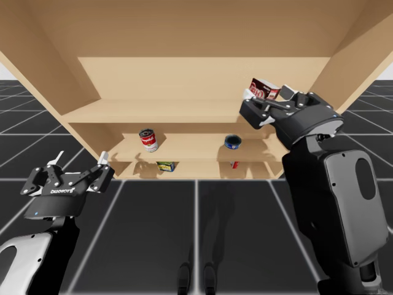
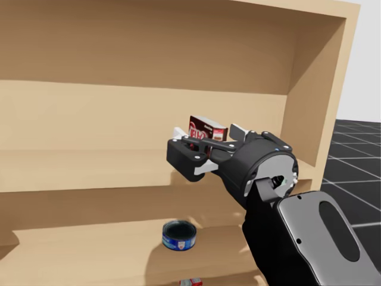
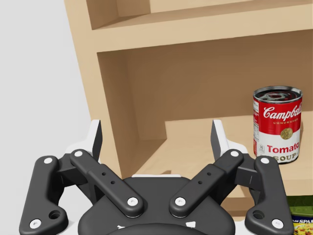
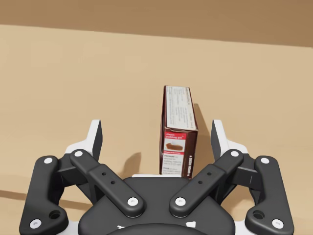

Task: Find the pudding box on the shelf and bring it to me.

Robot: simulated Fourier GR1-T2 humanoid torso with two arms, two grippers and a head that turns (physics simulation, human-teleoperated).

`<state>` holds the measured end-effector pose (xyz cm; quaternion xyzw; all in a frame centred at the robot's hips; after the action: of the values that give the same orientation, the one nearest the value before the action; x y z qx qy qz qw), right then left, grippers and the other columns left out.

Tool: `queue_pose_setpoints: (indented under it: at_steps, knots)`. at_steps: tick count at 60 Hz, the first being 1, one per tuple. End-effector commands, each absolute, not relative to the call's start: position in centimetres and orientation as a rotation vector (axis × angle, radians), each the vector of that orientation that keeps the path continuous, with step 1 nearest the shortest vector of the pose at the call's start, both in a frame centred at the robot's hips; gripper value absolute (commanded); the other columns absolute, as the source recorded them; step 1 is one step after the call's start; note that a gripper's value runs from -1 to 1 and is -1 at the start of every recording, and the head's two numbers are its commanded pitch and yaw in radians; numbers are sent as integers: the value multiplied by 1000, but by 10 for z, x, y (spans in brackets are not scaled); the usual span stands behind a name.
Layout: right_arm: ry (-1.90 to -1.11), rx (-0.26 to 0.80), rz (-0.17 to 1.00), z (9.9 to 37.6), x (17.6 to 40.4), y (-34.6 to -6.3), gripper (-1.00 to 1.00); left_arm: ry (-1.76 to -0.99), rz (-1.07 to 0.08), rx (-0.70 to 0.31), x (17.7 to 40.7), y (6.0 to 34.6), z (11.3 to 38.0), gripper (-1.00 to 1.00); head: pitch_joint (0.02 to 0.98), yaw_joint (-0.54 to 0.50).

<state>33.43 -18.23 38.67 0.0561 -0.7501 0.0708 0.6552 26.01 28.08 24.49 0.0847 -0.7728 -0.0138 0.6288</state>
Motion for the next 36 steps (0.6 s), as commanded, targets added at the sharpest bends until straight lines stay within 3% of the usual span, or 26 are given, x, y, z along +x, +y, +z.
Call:
queue_pose_setpoints:
  at_steps: [1,9,11,12,13,14,15,26,36]
  knots:
    - [-1587,96,148,375,356,-182,-1000,-1772,-30,193,260,281,245,-1000,284,-274]
    - [-1588,101,166,370,364,-183,-1000,-1773,-30,194,260,282,245,-1000,285,-272]
    - [-1601,76,154,368,365,-183,-713,-1773,-30,194,260,282,245,-1000,285,-271]
    - [-1610,54,146,367,366,-184,-213,-1773,-30,194,260,282,245,-1000,286,-271]
    - [-1618,44,142,367,366,-184,32,-1773,-30,194,260,282,245,-1000,286,-271]
    - [-1620,41,141,366,366,-184,682,-1773,-30,194,260,282,245,-1000,286,-270]
    - [-1617,41,142,366,367,-185,971,-1773,-31,194,260,282,245,-1000,286,-270]
    - [-1627,16,132,365,366,-191,1000,-1773,-32,191,260,282,245,-1000,290,-269]
    - [-1684,-10,123,376,350,-198,1000,-1773,-33,191,260,282,245,-1000,290,-268]
